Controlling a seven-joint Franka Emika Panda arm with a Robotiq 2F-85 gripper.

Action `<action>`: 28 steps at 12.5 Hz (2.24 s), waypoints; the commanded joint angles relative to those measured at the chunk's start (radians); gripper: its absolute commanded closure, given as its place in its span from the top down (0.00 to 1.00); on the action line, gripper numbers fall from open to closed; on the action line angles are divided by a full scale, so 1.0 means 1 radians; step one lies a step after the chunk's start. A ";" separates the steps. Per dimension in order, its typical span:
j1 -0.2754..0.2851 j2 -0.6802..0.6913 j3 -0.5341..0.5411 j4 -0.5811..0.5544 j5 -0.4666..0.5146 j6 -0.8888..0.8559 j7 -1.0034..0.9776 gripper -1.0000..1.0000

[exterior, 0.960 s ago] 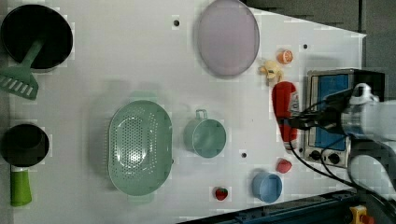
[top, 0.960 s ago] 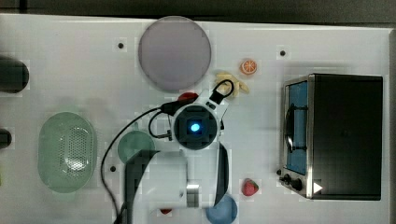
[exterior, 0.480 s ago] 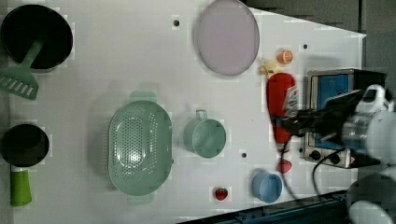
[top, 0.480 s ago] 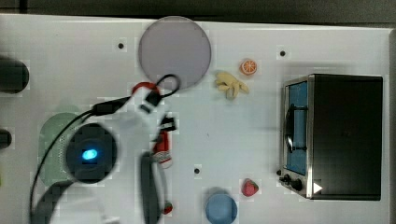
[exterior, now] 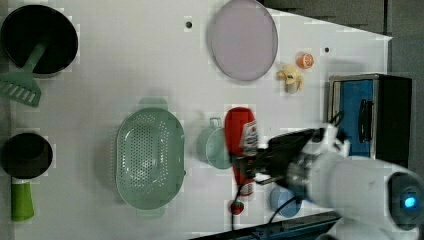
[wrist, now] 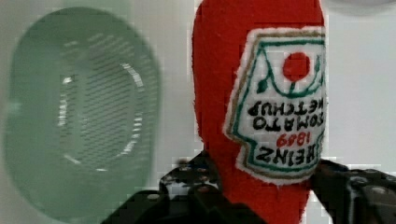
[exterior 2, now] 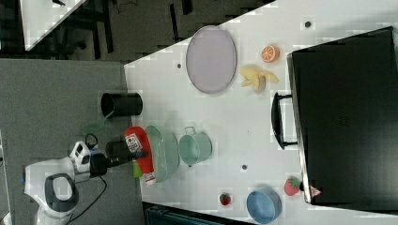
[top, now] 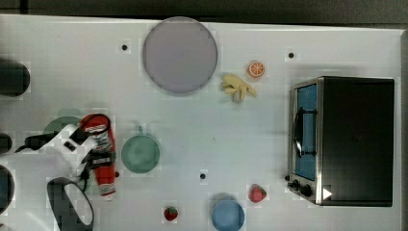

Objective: Pick Ketchup from the table and place it in strainer.

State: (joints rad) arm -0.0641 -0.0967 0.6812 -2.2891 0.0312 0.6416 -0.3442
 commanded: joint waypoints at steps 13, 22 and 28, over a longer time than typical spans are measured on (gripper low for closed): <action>0.020 0.495 0.094 0.020 -0.062 0.490 0.405 0.84; -0.082 0.199 0.085 0.135 -0.073 0.108 0.477 1.00; -0.172 0.019 -0.108 0.306 0.050 -0.286 0.430 1.00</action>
State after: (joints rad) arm -0.1685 -0.1034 0.6289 -1.9893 0.0478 0.3872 0.0840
